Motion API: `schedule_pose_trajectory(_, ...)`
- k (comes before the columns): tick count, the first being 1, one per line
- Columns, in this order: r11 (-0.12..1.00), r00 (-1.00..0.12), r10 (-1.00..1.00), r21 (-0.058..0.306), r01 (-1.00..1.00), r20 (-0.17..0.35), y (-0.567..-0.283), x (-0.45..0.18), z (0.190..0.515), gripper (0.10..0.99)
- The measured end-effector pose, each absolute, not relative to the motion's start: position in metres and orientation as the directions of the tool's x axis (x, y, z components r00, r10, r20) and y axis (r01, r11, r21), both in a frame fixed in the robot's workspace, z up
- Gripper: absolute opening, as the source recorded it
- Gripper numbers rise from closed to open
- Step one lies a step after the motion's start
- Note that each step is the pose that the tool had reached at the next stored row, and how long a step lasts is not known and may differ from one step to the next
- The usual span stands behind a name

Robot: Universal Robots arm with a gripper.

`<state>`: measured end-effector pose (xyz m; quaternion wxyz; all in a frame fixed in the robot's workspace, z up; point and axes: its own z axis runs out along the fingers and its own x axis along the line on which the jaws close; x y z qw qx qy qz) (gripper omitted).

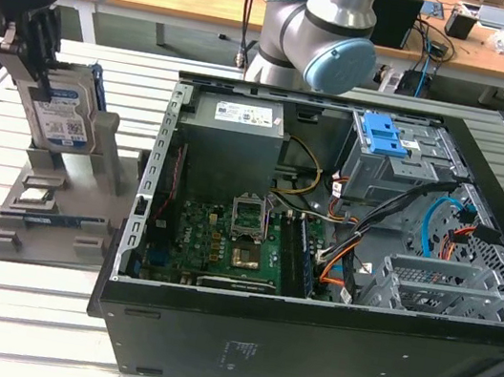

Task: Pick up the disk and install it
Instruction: 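Pick up the disk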

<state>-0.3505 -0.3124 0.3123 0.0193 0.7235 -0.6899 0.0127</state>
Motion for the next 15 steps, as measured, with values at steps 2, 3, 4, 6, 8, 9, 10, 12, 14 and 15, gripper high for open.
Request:
schedule_pose_trajectory(2, -0.047, 0.048, -0.998, 0.010, -0.999, 0.045, -0.3124, -0.3505, 0.3132, 0.365)
schedule_pose_trajectory(3, -0.047, 0.048, -0.998, 0.010, -0.999, 0.045, -0.3123, -0.3505, 0.3138, 0.365)
schedule_pose_trajectory(4, -0.047, 0.048, -0.998, 0.010, -0.999, 0.045, -0.3123, -0.3504, 0.3139, 0.365)
schedule_pose_trajectory(6, -0.047, 0.048, -0.998, 0.011, -0.999, 0.045, -0.3124, -0.3505, 0.3147, 0.365)
schedule_pose_trajectory(8, -0.047, 0.048, -0.998, 0.010, -0.999, 0.045, -0.3124, -0.3504, 0.3157, 0.365)
schedule_pose_trajectory(9, -0.047, 0.048, -0.998, 0.011, -0.999, 0.045, -0.3124, -0.3505, 0.3162, 0.365)
schedule_pose_trajectory(10, -0.047, 0.048, -0.998, 0.010, -0.999, 0.045, -0.3123, -0.3505, 0.3170, 0.365)
schedule_pose_trajectory(12, -0.047, 0.048, -0.998, 0.010, -0.999, 0.045, -0.3124, -0.3505, 0.3179, 0.365)
schedule_pose_trajectory(14, -0.047, 0.048, -0.998, 0.010, -0.999, 0.045, -0.3124, -0.3505, 0.3189, 0.365)
schedule_pose_trajectory(15, -0.047, 0.048, -0.998, 0.010, -0.999, 0.045, -0.3124, -0.3505, 0.3199, 0.365)
